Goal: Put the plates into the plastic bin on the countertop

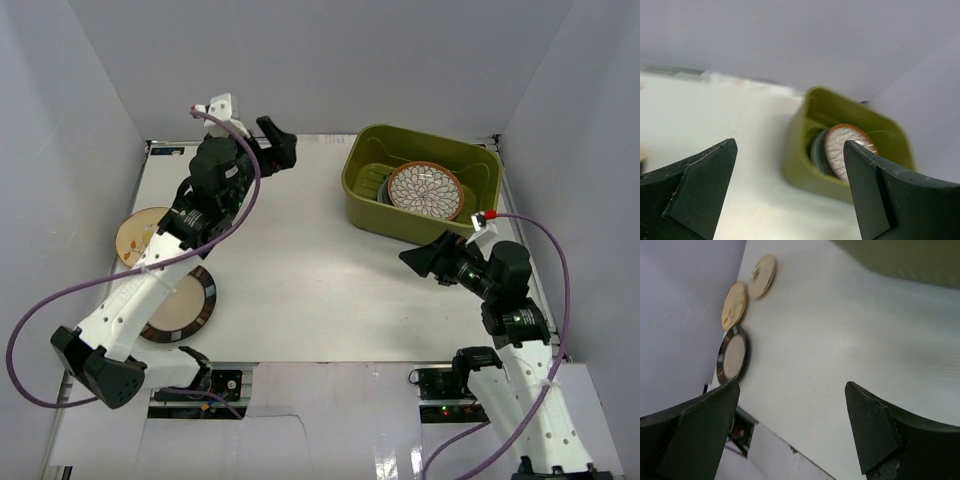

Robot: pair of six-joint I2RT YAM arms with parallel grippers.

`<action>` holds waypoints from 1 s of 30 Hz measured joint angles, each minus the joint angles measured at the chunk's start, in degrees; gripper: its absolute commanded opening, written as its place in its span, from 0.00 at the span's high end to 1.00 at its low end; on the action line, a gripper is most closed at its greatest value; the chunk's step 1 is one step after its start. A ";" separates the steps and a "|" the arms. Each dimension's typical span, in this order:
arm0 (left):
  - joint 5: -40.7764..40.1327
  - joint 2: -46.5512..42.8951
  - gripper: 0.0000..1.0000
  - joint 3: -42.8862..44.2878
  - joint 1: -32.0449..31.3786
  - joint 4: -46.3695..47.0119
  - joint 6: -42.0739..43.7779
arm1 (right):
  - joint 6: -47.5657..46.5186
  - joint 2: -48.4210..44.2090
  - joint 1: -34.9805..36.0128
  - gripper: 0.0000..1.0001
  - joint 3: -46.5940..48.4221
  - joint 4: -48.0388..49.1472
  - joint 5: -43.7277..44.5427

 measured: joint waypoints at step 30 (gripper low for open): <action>2.29 -17.70 0.03 -43.82 58.12 -16.55 -15.21 | 16.41 84.94 64.02 0.38 35.74 45.72 23.37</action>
